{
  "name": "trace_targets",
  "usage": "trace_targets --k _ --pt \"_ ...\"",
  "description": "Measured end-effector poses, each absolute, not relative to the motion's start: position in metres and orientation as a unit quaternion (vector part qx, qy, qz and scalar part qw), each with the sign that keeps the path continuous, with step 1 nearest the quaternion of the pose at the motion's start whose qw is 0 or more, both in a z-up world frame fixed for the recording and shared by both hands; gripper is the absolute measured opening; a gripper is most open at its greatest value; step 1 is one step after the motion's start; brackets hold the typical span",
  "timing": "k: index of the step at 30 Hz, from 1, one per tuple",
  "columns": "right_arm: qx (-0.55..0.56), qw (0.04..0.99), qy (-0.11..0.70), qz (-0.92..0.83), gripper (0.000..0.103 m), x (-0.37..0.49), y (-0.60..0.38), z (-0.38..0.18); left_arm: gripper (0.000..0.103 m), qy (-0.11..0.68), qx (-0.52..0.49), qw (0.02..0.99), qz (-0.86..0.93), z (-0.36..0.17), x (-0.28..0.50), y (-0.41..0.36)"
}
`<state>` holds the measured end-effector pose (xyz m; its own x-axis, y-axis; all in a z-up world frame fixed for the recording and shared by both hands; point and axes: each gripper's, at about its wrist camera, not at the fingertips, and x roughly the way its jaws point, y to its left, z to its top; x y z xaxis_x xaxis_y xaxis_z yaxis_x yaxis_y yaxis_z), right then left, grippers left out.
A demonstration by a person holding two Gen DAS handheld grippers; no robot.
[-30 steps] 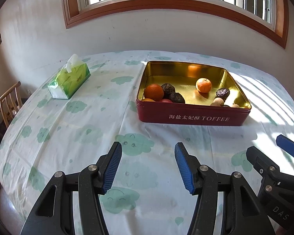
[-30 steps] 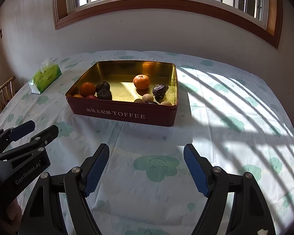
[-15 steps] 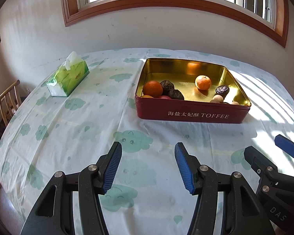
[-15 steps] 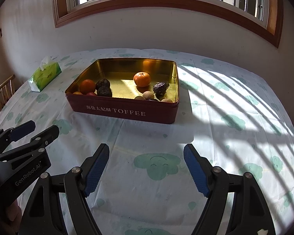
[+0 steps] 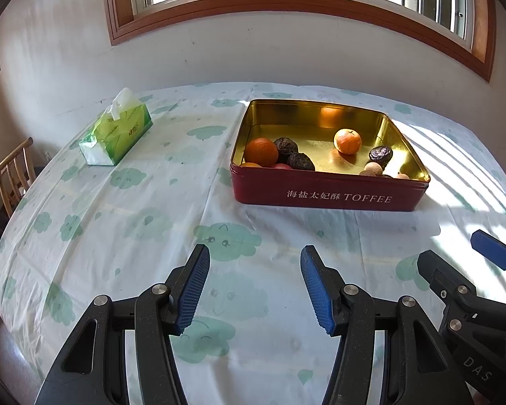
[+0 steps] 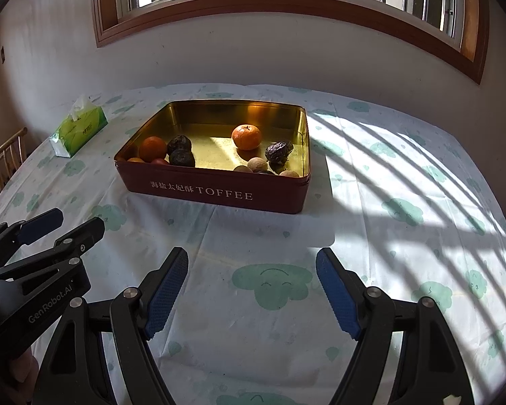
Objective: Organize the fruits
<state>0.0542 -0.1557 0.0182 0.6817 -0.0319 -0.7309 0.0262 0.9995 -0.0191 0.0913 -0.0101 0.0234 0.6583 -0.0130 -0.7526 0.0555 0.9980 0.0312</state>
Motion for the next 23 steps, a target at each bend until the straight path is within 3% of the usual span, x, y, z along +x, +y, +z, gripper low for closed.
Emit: trace_targets --k 23 --pt "-0.003 0.916 0.402 -0.015 0.076 0.0542 -0.1562 0.0183 0.057 0.413 0.022 0.91 -0.029 0.0267 0.0889 -0.0104"
